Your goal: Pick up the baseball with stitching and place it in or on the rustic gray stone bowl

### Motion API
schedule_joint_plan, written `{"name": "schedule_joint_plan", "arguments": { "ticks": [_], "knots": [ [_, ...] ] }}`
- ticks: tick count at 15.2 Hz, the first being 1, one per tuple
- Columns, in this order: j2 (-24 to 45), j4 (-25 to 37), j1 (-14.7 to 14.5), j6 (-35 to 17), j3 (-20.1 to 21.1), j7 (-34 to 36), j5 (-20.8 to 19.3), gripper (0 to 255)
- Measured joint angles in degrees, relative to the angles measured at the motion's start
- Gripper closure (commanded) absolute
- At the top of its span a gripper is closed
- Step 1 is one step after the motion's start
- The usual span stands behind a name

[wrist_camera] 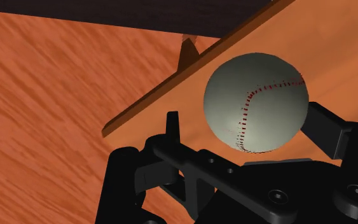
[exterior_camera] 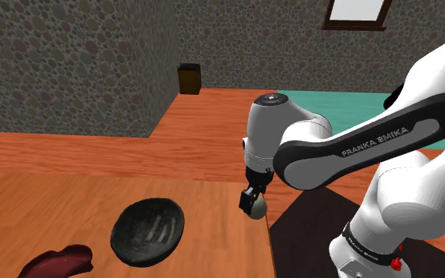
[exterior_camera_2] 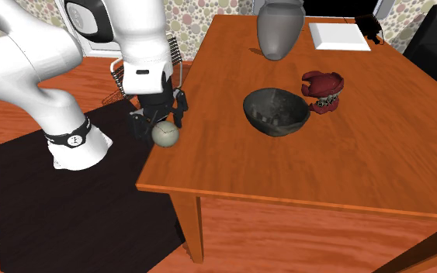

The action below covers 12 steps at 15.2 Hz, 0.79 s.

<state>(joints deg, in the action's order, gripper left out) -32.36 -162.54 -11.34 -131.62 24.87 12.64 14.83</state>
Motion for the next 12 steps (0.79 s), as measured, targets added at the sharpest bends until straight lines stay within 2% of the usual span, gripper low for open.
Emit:
{"name": "schedule_joint_plan", "arguments": {
  "ticks": [4, 5, 12],
  "knots": [
    [0.31, -0.05, 0.06, -0.31, 0.09, 0.03, -0.02, 0],
    [0.32, -0.05, 0.06, -0.32, 0.1, 0.04, -0.02, 255],
    [0.22, 0.08, 0.11, -0.36, 0.04, 0.04, -0.09, 255]
  ]
}}
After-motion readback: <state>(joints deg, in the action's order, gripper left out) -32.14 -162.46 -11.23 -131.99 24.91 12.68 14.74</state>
